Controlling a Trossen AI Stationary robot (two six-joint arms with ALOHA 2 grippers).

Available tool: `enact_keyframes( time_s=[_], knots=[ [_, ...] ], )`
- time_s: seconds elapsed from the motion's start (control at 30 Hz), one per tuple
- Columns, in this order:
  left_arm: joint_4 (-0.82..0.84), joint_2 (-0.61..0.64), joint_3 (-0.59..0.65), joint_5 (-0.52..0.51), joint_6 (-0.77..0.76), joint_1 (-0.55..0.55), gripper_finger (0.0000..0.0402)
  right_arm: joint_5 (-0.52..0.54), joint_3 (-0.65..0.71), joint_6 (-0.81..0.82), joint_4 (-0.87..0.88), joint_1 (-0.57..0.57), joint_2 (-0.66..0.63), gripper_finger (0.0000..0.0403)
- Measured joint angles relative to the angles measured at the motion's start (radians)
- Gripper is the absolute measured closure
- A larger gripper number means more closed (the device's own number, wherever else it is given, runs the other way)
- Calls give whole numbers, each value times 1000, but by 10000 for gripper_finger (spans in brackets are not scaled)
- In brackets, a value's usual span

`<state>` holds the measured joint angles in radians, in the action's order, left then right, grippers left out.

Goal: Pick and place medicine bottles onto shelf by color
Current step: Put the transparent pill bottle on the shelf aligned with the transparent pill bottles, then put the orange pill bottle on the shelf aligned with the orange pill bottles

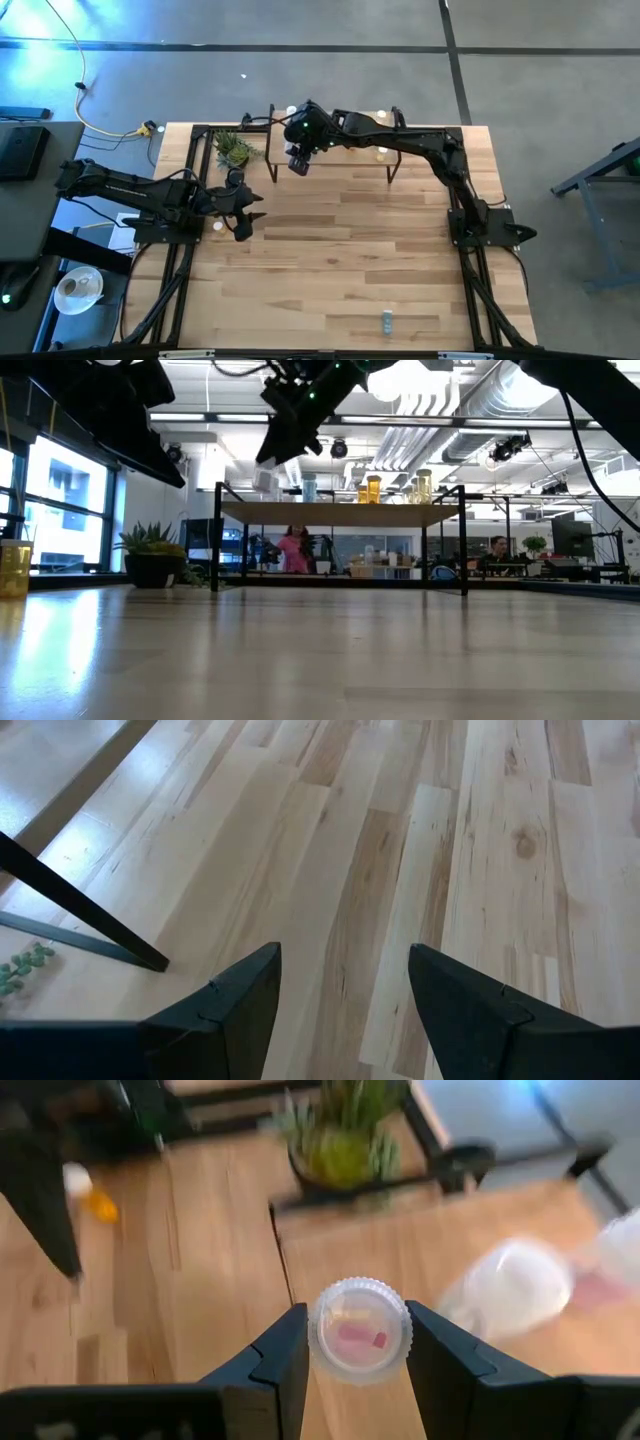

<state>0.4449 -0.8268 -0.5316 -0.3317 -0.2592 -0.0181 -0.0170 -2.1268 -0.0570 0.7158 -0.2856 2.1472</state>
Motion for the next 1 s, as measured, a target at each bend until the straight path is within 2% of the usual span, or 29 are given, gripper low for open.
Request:
enact_keyframes(
  time_s=[0.47, 0.77, 1.0],
  knots=[
    [1, 0, 0, 0, 0, 0, 190, 9, 1, -7, 11, -1, 25, 278],
    [1, 0, 0, 0, 0, 0, 190, 34, 1, -38, -8, 0, 25, 227],
    [2, 0, 0, 0, 0, 0, 190, 36, 1, -38, -29, -1, 25, 219]
  ],
)
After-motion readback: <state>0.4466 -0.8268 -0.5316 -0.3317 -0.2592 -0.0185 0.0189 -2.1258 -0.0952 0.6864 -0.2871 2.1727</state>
